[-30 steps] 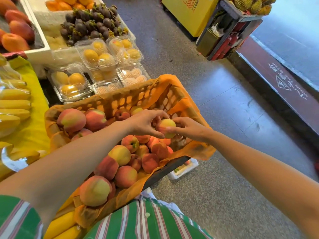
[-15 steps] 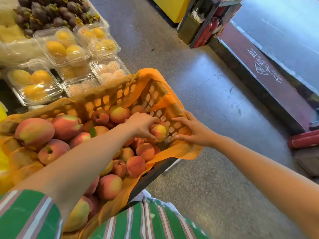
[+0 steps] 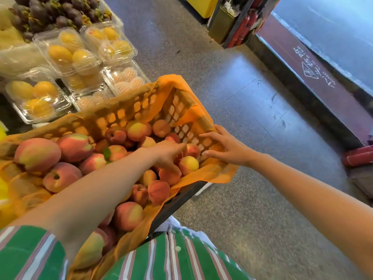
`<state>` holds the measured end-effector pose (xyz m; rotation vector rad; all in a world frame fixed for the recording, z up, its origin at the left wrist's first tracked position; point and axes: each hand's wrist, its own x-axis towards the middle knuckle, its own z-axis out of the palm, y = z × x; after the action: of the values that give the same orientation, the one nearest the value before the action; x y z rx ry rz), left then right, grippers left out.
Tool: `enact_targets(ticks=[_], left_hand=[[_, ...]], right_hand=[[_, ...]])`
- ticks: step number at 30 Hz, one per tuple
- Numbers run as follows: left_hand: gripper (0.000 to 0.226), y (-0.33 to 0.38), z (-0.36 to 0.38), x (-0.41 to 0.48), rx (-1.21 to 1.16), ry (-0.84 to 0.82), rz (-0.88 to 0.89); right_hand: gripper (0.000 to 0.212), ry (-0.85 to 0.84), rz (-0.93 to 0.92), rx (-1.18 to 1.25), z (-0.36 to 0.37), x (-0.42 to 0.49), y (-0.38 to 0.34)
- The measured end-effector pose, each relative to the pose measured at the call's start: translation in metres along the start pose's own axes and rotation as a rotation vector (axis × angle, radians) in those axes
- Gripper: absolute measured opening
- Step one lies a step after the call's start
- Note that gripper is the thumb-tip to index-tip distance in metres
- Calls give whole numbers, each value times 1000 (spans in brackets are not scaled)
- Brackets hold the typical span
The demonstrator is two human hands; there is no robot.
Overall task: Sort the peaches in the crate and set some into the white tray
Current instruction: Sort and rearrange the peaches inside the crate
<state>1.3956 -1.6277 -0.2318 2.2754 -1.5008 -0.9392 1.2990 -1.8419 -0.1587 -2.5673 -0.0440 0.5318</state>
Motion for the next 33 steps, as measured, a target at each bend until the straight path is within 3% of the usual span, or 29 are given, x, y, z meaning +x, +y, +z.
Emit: enact_targets(ticks=[3,7,10,13,16,20,25,30,33], left_hand=[[52,-6,-11,-23,35,-43,-43],[33,-19,-23,-56,27,29,-104],[30,-32,-28,-82,143,239,-167],[43,-42,-28,-104,256,390,-331],[55,-50,-25,-112,277,386,-419],[61,-54,-27,-111,310,309,-538],[38,-51,-26,-100,347,291,-615],[38,-53,-34,-93,468,213,-610],[34,-55,-35,-93,421,219,-602]], right_hand=[[57,132,-112,-184,-3,4,-9],[46,206,-299,-162,-1,17,-40],[42,-34,-326,-95,14,31,-69],[51,-301,-197,-237,37,44,-83],[61,-436,-81,-346,56,53,-82],[56,-486,-74,-423,63,60,-84],[63,-529,-52,-426,66,64,-81],[57,-508,-59,-285,62,65,-79],[48,-451,-122,-141,59,63,-83]])
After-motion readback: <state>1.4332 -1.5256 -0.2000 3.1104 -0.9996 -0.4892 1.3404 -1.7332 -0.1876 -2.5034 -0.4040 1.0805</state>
